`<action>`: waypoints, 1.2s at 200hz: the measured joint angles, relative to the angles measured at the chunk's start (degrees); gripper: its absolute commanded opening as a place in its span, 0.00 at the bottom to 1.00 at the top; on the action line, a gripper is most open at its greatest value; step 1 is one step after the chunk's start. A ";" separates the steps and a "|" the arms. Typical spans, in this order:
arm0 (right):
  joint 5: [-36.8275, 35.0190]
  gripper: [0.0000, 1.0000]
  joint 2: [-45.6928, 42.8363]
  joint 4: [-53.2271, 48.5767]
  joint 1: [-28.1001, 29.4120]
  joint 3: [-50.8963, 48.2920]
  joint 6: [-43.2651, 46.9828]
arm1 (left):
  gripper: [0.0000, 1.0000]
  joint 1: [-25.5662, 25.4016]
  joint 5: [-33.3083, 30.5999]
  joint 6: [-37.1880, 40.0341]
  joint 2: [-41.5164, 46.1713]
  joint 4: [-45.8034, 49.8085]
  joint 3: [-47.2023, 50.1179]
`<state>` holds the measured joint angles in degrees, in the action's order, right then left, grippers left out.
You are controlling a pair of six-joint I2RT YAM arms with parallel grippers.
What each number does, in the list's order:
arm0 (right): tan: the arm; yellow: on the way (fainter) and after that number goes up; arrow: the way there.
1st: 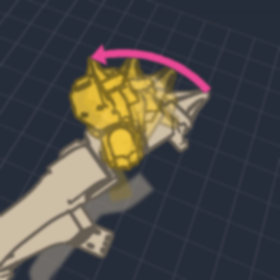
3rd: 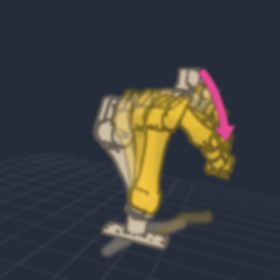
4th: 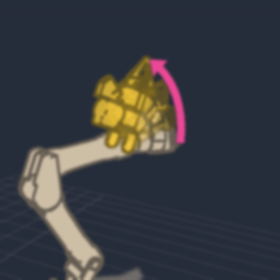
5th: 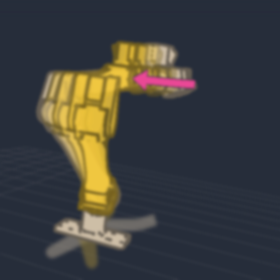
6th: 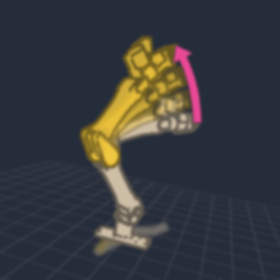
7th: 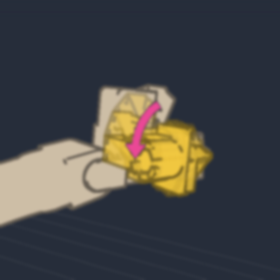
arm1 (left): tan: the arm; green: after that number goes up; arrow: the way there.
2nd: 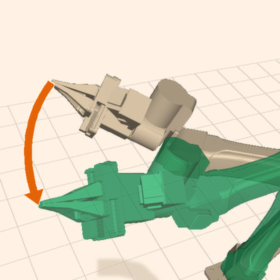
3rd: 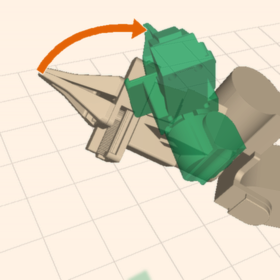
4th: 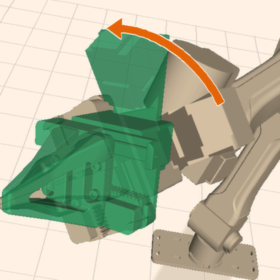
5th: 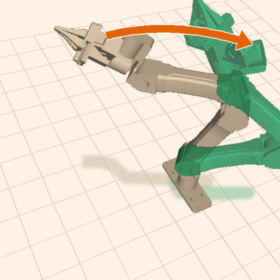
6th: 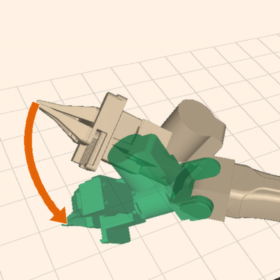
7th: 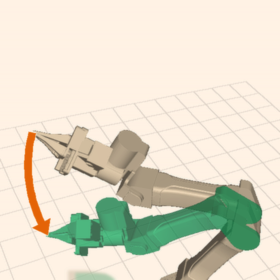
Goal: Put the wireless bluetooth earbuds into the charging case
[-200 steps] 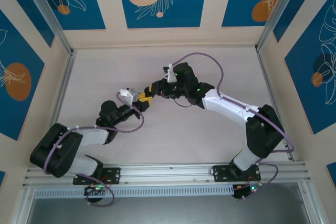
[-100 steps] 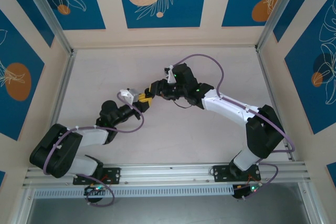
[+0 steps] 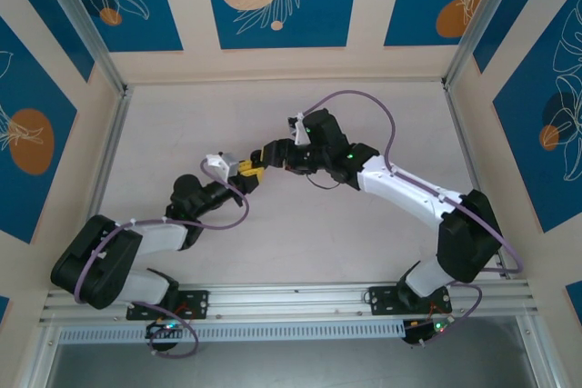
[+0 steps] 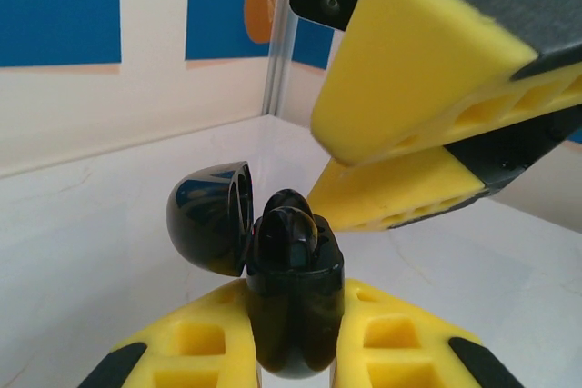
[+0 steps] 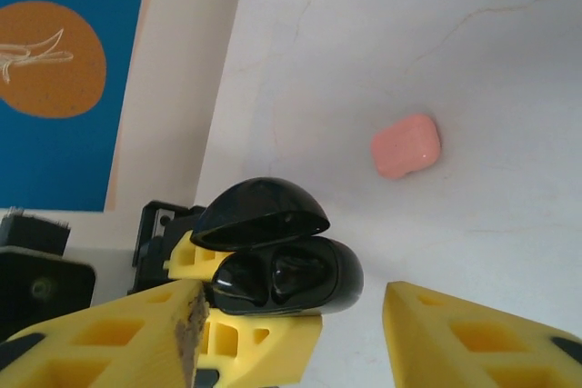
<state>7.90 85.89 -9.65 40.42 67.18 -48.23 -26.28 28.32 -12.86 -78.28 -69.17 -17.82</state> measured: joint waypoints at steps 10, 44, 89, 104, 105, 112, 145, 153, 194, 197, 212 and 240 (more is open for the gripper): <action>1.27 0.64 -0.81 -0.98 -0.96 0.28 2.05 | 0.00 0.00 1.16 -0.83 -0.20 -1.53 0.00; 10.97 0.69 -1.20 -1.97 -8.17 1.97 8.46 | 0.00 0.00 6.27 -4.70 -2.32 -5.90 -1.09; 26.27 0.69 2.56 -1.79 -12.07 6.67 13.94 | 0.00 0.00 11.43 -9.01 -3.34 -8.04 -3.74; 30.18 0.68 4.44 -1.88 -12.07 8.02 15.19 | 0.00 0.00 12.50 -9.84 -3.34 -8.24 -4.09; 30.34 0.68 4.52 -1.88 -12.07 8.09 15.28 | 0.00 0.00 12.59 -9.90 -3.34 -8.24 -4.09; 31.95 0.68 5.44 -1.95 -12.04 8.74 15.67 | 0.00 0.00 12.85 -10.29 -3.34 -8.24 -4.20; 38.16 0.62 8.31 -1.42 -11.91 9.97 16.59 | 0.00 0.00 13.66 -11.30 -3.98 -8.44 -4.42; 39.54 0.60 8.46 -1.25 -11.85 9.97 16.61 | 0.00 0.00 13.64 -11.39 -4.17 -8.44 -4.44; 43.08 0.49 7.43 1.73 -11.72 8.55 16.55 | 0.00 0.17 12.55 -12.31 -4.83 -8.37 -4.42; 43.23 0.49 6.97 2.01 -11.76 8.00 16.48 | 0.00 0.20 12.39 -12.33 -4.85 -8.35 -4.42; 43.78 0.49 4.20 2.89 -12.09 5.20 15.76 | 0.00 0.28 11.47 -12.59 -4.94 -8.20 -4.42; 43.08 0.54 -0.46 3.37 -13.16 1.33 14.95 | 0.00 0.28 10.64 -13.42 -5.29 -8.11 -4.42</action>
<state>50.98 85.43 -6.28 27.27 68.51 -33.28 -26.00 38.96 -26.28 -83.57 -77.28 -22.24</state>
